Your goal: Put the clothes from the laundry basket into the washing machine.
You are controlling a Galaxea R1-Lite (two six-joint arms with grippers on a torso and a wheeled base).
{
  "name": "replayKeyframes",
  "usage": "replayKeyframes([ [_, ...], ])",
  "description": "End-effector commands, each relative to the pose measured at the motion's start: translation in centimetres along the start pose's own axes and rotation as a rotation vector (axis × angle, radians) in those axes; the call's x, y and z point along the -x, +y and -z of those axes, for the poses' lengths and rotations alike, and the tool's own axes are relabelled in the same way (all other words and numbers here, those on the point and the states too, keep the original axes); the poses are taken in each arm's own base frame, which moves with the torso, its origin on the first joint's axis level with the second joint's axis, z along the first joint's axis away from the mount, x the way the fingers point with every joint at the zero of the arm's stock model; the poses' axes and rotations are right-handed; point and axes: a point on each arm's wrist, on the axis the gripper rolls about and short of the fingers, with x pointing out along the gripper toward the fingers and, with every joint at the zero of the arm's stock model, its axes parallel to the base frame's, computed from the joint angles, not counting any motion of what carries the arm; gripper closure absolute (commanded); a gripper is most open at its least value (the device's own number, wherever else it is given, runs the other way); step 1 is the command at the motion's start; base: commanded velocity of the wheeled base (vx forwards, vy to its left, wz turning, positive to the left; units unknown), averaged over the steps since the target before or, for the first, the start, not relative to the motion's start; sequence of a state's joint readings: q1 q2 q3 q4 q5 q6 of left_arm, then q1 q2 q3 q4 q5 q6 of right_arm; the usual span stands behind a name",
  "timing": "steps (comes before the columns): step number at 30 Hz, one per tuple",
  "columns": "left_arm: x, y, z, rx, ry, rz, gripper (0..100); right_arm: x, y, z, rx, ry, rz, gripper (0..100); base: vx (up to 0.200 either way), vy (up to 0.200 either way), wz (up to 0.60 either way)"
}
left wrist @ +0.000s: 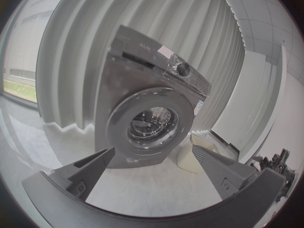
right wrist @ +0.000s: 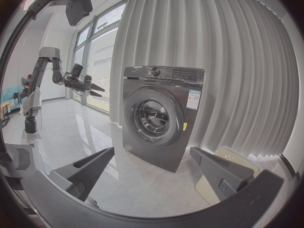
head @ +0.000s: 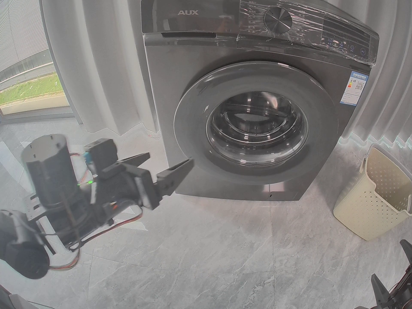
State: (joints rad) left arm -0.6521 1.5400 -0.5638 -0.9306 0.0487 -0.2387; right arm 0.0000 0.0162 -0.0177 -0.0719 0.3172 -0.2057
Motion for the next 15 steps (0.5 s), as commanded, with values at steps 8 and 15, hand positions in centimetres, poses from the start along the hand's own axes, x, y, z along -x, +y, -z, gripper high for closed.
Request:
replayKeyframes([
  [8,20.0,3.2,2.7,-0.186,-0.192,-0.294,0,0.0,0.1,0.5,0.005,0.008,-0.002,0,0.000,0.000,0.00],
  [15,24.7,2.7,4.8,-0.264,-0.206,-0.427,0,0.0,0.1,0.5,0.006,0.009,-0.004,0,0.000,0.000,0.00],
])
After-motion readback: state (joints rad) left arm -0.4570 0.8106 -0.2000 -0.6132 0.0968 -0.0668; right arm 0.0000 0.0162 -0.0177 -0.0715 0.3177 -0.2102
